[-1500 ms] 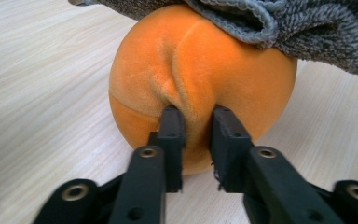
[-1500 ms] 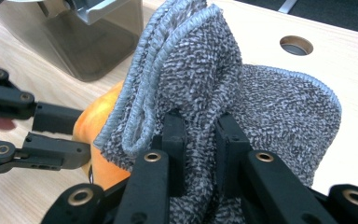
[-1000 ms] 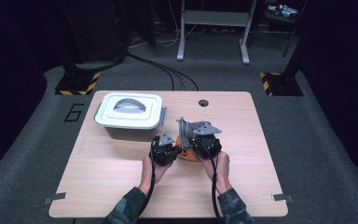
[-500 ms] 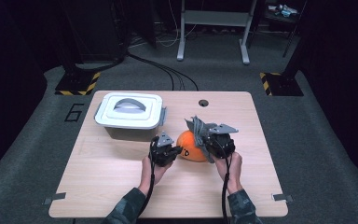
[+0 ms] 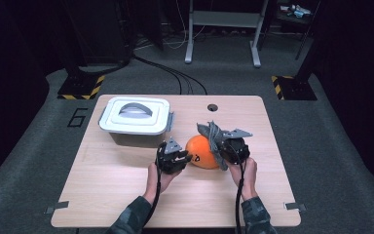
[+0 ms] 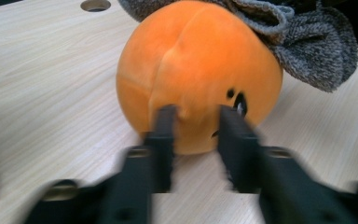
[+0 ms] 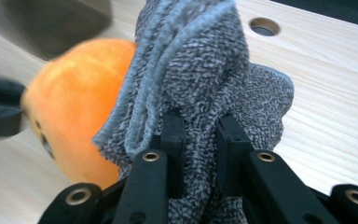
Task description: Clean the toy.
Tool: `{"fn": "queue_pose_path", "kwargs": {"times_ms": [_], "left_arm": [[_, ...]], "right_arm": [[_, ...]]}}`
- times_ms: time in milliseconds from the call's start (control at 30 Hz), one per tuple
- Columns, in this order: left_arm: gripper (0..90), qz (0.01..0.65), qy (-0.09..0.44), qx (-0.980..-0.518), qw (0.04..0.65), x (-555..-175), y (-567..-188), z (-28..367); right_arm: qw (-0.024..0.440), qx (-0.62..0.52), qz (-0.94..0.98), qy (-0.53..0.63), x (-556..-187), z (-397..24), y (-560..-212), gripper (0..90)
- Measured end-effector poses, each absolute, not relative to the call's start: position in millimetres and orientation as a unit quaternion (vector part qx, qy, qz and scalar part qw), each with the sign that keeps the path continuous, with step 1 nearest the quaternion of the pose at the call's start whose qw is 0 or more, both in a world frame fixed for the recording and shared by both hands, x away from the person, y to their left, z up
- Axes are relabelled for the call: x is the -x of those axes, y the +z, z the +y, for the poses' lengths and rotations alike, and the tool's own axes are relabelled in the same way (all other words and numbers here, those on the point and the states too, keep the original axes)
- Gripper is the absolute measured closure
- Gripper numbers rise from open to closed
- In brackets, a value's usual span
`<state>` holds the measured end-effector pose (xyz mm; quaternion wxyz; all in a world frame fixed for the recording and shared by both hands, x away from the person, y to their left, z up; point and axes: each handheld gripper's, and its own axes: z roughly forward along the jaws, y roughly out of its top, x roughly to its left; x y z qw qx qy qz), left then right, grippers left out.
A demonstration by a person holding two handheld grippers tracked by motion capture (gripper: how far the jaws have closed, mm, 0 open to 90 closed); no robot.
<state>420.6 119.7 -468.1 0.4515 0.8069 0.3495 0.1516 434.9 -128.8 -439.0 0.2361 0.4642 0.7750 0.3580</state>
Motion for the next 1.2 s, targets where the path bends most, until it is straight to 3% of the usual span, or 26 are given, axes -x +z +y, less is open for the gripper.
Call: {"fn": "queue_pose_path", "kwargs": {"times_ms": [133, 233, 400, 467, 733, 867, 1200], "left_arm": [[42.8, 0.349, 0.123, -0.810, 0.455, -434.1, -471.4, 125.7], [48.3, 0.330, 0.112, -0.822, 0.451, -435.5, -473.3, 118.6], [78.1, 0.337, 0.132, -0.816, 0.451, -432.5, -477.8, 112.4], [82.8, 0.350, 0.134, -0.809, 0.453, -430.8, -478.5, 112.7], [86.3, 0.364, 0.134, -0.799, 0.460, -421.5, -475.3, 115.6], [87.2, 0.365, 0.136, -0.802, 0.454, -419.4, -475.5, 116.0], [87.6, 0.367, 0.131, -0.794, 0.466, -420.6, -481.6, 119.3]], "right_arm": [[0.217, -0.468, 0.768, 0.380, -436.7, -135.3, -440.9, 76.1], [0.209, -0.466, 0.768, 0.385, -438.7, -135.3, -440.1, 76.2], [0.226, -0.462, 0.767, 0.385, -438.1, -127.8, -440.9, 77.1], [0.231, -0.458, 0.763, 0.392, -437.8, -125.7, -438.9, 77.3], [0.252, -0.411, 0.767, 0.424, -412.8, -87.8, -406.1, 77.3], [0.247, -0.395, 0.793, 0.394, -418.0, -67.7, -421.3, 77.2], [0.251, -0.433, 0.774, 0.388, -424.7, -101.1, -426.5, 77.1]]}}
